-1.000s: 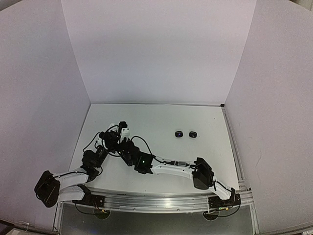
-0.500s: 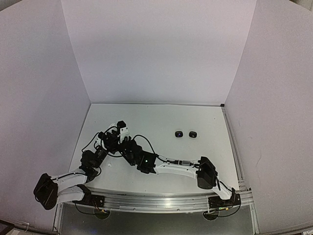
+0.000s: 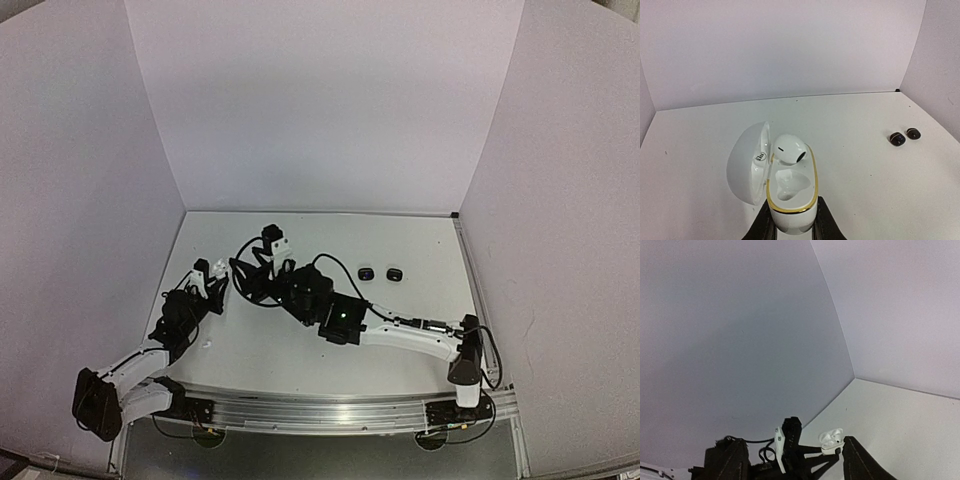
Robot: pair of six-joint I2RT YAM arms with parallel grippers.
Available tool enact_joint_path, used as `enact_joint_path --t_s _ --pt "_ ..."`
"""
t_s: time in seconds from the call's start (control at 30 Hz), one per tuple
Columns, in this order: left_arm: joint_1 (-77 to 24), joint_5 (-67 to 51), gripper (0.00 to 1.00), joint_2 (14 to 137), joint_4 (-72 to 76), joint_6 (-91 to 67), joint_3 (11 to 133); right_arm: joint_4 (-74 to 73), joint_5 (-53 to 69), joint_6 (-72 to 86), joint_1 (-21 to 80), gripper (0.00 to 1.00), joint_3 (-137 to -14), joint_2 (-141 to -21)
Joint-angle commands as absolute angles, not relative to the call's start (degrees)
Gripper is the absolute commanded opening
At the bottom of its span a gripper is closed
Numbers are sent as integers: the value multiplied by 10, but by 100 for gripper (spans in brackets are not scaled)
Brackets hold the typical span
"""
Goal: Insert the wireless bluetooth earbuds into the charging case
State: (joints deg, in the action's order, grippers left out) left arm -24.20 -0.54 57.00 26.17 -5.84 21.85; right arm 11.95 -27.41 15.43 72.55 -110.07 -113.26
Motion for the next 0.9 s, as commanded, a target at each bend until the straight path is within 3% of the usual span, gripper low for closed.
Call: enact_joint_path --t_s 0.0,0.17,0.37,0.63,0.87 --pt "-204 -111 0 542 215 -64 233 8 -230 214 686 62 -1051 -1110" --pt "-173 -385 0 492 259 -50 209 -36 114 233 610 65 -1012 -1092" --pt "-173 -637 0 499 316 -153 229 -85 226 123 606 67 -995 -1069" --pt "-173 -719 0 525 318 -152 280 -84 316 105 607 62 -997 -1079" --pt "-175 -742 0 540 333 -162 296 -76 314 98 607 52 -982 -1066"
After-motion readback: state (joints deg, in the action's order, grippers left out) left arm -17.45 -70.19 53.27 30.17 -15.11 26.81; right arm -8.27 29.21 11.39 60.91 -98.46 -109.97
